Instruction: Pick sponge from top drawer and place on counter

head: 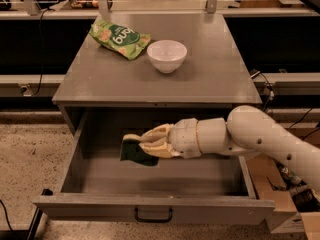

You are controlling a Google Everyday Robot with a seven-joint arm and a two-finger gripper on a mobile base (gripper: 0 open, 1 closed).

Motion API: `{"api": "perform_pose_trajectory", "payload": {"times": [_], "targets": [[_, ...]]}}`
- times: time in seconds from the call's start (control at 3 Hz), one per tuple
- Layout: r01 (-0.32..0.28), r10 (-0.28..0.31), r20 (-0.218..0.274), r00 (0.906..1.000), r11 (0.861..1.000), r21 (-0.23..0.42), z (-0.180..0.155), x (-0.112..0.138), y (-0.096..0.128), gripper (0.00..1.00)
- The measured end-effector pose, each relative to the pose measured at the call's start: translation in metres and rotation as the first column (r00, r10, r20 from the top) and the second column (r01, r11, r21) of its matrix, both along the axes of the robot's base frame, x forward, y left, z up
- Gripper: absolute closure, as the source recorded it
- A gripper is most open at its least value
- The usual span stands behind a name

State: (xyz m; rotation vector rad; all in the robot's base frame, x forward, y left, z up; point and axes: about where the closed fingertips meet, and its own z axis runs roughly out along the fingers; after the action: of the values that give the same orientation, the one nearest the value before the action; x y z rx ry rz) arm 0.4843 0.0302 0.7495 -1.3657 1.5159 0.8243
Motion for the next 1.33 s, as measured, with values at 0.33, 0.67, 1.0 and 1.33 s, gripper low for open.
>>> {"api": "perform_pose_trajectory", "payload": {"times": [0.33, 0.67, 1.0, 1.33], "targets": [[-0.006, 0.006, 0.015, 0.9999, 1.0, -0.03, 0.033, 0.004, -0.007, 1.0], [0.006, -0.005, 0.022, 0.9998, 0.997, -0.081, 0.069, 0.02, -0.019, 1.0], [0.029, -0.027, 0.015, 0.9995, 0.992, -0.119, 0.098, 0.048, -0.032, 1.0], [0.079, -0.082, -0.017, 0.9965, 0.99, -0.12, 0.117, 0.084, -0.054, 1.0]]}}
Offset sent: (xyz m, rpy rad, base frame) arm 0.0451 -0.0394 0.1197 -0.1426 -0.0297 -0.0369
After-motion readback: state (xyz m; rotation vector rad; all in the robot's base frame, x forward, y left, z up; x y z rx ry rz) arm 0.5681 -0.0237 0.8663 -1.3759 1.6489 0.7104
